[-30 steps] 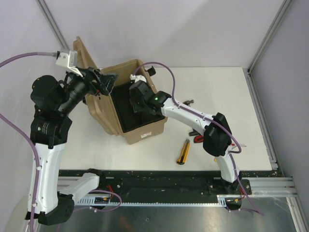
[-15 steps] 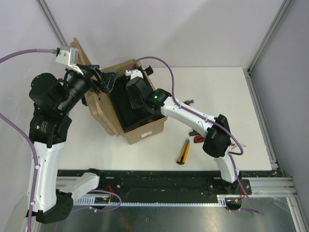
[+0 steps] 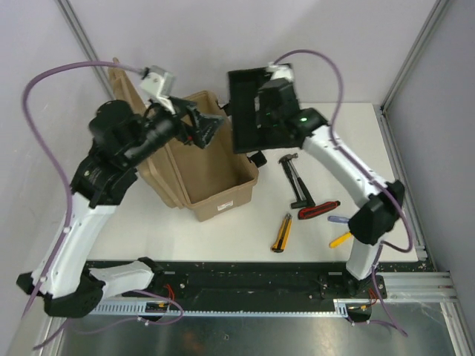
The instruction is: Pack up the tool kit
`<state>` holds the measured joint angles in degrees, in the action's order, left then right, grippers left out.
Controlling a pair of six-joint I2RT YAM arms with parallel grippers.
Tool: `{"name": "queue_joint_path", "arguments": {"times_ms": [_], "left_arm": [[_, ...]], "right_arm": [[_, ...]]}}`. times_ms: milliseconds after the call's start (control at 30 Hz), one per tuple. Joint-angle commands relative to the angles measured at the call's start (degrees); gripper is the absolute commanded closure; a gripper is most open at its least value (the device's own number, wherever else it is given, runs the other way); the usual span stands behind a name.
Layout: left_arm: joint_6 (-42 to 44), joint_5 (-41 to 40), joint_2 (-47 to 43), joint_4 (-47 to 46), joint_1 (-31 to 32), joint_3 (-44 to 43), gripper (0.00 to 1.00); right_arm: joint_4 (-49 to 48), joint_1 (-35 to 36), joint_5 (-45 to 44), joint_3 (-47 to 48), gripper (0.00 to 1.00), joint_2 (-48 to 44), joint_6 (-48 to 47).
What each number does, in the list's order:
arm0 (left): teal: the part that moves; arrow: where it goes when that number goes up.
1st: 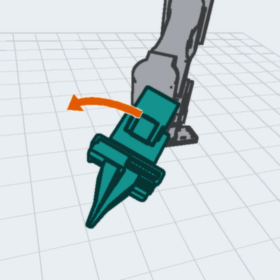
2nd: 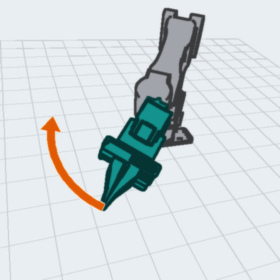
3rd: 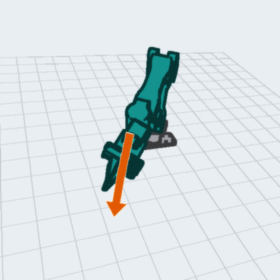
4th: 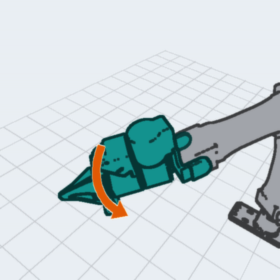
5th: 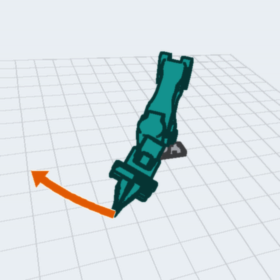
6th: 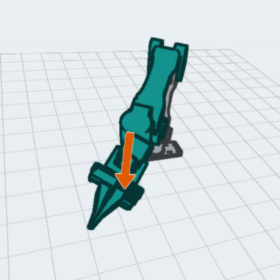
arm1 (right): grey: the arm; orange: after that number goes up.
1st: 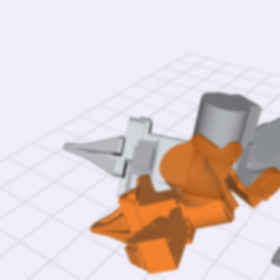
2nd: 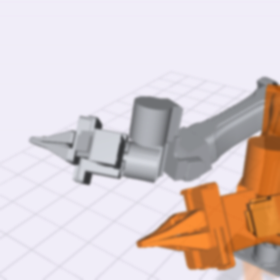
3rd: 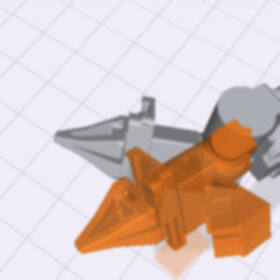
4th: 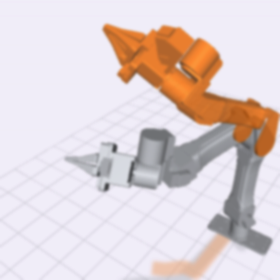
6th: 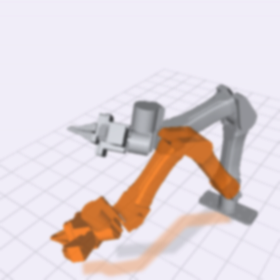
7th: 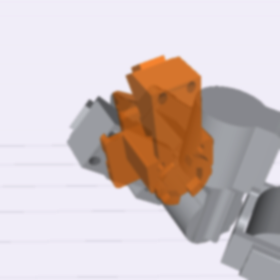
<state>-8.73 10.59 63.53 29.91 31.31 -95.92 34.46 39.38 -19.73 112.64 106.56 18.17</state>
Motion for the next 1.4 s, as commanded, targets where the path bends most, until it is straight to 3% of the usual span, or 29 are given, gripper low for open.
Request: {"name": "queue_joint_path", "arguments": {"times_ms": [0,233,467,767,1033,1167,1367], "left_arm": [[2.3,-8.7,3.8,-1.1,6.4,-1.4,0.09],[-0.3,-19.0,6.4,-1.6,14.0,6.6,0.11],[-3.6,-24.9,3.9,-5.5,16.3,20.9,0.13],[3.4,-22.7,-4.9,-7.2,16.1,32.0,0.08],[3.7,-24.3,-9.2,-6.8,12.9,36.0,0.06],[3.5,-23.6,-9.1,-5.3,9.7,36.0,0.06],[7.1,-19.3,-11.5,-4.2,3.9,36.3,0.06]], "right_arm": [[-6.3,-9.7,-0.3,-8.5,1.00,-10.7,3.4],[-11.0,-25.2,3.6,-25.1,1.00,-15.5,8.6],[-13.4,-34.4,6.8,-29.7,1.00,-8.7,9.9],[-18.6,-38.1,9.8,-30.0,0.96,1.1,7.9],[-18.7,-38.9,9.8,-30.0,0.91,6.0,7.6],[-17.7,-39.8,8.8,-30.0,0.80,6.4,7.6],[-16.3,-41.1,6.5,-30.0,0.48,5.2,7.4]]}}
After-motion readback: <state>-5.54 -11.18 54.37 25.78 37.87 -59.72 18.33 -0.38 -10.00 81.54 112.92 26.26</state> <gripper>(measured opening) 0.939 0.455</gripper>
